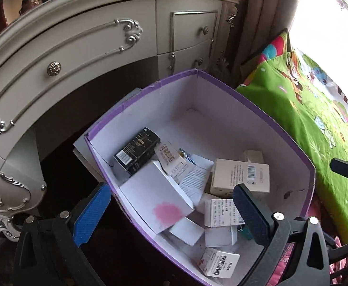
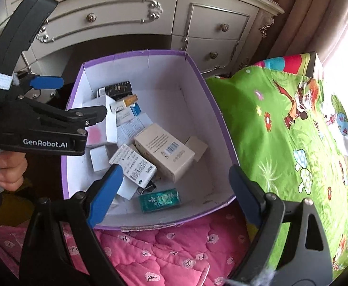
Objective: Organize rigid objects
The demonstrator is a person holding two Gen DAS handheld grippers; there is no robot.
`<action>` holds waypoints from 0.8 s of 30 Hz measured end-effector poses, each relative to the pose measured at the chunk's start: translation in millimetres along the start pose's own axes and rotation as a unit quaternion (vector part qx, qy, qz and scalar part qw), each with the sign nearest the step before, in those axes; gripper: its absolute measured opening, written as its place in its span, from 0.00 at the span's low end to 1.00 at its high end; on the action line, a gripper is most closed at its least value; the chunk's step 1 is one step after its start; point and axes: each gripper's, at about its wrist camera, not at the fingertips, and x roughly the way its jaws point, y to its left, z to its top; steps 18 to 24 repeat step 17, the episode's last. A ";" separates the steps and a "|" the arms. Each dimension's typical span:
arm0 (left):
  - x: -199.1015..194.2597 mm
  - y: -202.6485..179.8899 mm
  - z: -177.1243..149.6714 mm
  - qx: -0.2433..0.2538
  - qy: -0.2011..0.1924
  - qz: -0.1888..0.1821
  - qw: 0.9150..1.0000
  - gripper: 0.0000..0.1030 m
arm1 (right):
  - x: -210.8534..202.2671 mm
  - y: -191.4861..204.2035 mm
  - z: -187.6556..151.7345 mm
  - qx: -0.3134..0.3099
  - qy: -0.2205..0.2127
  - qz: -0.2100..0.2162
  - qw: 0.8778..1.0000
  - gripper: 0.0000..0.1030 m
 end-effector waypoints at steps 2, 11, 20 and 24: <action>-1.1 -2.8 -1.3 0.004 -0.002 -0.001 1.000 1.00 | 2.4 0.1 -0.5 0.000 0.006 -0.003 1.000 0.89; -1.4 -6.1 -0.2 0.005 0.003 -0.019 1.000 1.00 | 11.9 -2.1 -2.5 0.009 0.026 0.003 1.000 0.89; -8.6 -10.5 -1.1 0.016 -0.021 -0.003 1.000 1.00 | 14.7 2.7 -3.4 0.001 0.031 0.005 0.999 0.89; -8.6 -10.5 -1.1 0.016 -0.021 -0.003 1.000 1.00 | 14.7 2.7 -3.4 0.001 0.031 0.005 0.999 0.89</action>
